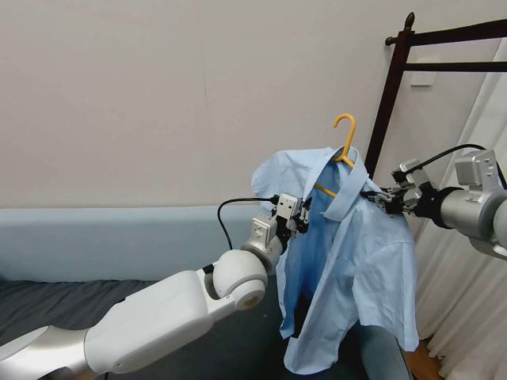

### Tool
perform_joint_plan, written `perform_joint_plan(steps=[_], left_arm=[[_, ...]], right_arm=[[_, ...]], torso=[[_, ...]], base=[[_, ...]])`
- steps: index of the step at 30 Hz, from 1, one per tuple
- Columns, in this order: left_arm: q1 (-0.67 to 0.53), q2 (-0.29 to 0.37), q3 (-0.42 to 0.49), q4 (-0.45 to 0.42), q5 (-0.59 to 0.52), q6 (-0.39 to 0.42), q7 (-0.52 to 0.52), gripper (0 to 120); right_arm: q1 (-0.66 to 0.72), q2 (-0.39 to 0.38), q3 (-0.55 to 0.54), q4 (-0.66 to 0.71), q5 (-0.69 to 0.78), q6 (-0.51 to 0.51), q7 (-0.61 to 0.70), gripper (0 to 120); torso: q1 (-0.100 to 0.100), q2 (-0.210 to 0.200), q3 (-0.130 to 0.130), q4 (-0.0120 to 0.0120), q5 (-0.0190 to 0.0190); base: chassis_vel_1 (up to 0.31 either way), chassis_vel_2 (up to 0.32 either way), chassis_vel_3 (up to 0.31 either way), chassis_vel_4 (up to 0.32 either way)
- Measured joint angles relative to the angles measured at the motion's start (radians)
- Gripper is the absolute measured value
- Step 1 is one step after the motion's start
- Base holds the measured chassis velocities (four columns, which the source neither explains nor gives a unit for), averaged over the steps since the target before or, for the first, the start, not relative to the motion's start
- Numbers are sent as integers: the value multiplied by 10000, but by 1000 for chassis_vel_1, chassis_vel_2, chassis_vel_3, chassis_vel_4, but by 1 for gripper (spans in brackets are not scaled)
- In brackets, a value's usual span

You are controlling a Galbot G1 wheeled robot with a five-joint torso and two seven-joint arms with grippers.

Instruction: Pick up the clothes from the sofa and hang them on the clothes hanger.

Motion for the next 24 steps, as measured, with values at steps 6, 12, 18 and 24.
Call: perform_joint_plan(steps=[6,12,18,24], left_arm=[[733,709,-542,-780,52,603,45,43],[3124,1828,-1957,-1407,430,-530,369,68],[6297,2283,-4551,-2185,1274,-1075,888,90],[8404,2155,-5880,-2484,2018,-1324,1072,100]], right_arm=[[-255,-1,102,0,105,0,690,8],[-296,174,-234,-836,-466,-3,2650,8],[-404,332,-512,-1866,-1632,-11,3647,8],[405,889,-1838,-3221,-3510,-17,3388,8]], torso=[[-1,0,0,-1,0],[-1,0,0,2,-1],[-1,1,-1,1,-2],[-3,2,-2,-6,0]], base=[[0,0,0,0],[0,0,0,0],[0,0,0,0],[0,0,0,0]])
